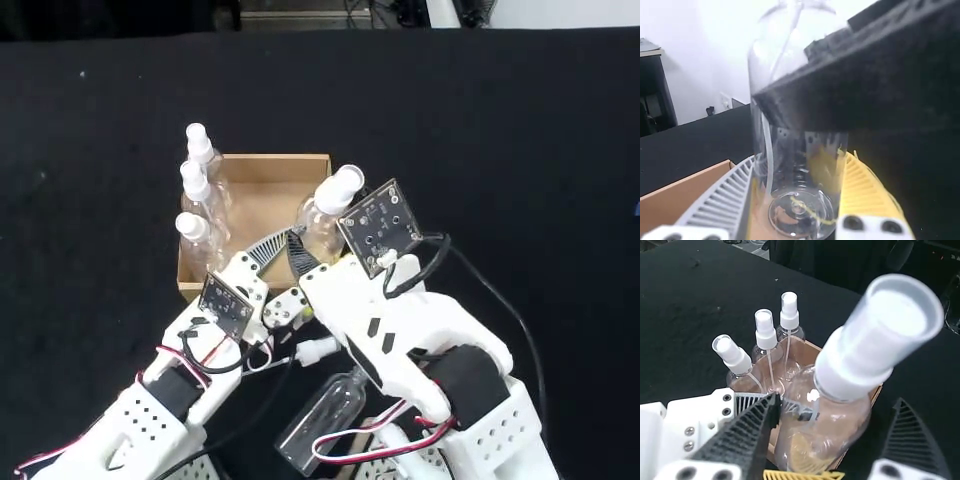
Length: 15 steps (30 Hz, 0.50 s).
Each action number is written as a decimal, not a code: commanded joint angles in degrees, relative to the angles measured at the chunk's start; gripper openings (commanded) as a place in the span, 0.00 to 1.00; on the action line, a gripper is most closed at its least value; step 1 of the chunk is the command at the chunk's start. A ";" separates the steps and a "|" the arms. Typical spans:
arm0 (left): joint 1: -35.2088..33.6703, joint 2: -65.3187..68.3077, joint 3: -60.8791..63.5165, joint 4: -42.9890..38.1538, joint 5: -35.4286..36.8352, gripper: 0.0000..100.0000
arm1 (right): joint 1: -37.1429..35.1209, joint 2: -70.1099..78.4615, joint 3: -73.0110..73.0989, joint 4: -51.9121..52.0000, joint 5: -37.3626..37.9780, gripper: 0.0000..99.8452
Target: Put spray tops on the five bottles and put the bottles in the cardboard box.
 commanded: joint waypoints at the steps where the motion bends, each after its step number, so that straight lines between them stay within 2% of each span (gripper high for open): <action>1: 0.31 -0.88 1.36 -1.14 -0.26 0.03 | 1.49 0.31 -0.66 -0.44 0.18 0.26; 5: 0.31 -0.88 1.36 -1.14 -0.26 0.04 | 1.49 0.31 -0.75 -0.44 0.18 0.26; 8: -0.04 -0.70 1.36 -1.05 0.18 0.11 | 1.49 0.31 -0.75 -0.44 0.18 0.24; 11: -0.13 -0.44 1.36 -1.05 0.18 0.18 | 1.58 0.31 -0.75 -0.88 0.18 0.10; 13: -0.13 -0.44 1.36 -0.97 0.18 0.18 | 1.58 0.31 -0.66 -2.11 0.18 0.01; 15: -0.13 -0.44 1.36 -0.97 0.18 0.18 | 1.58 0.31 -0.66 -2.20 0.18 0.02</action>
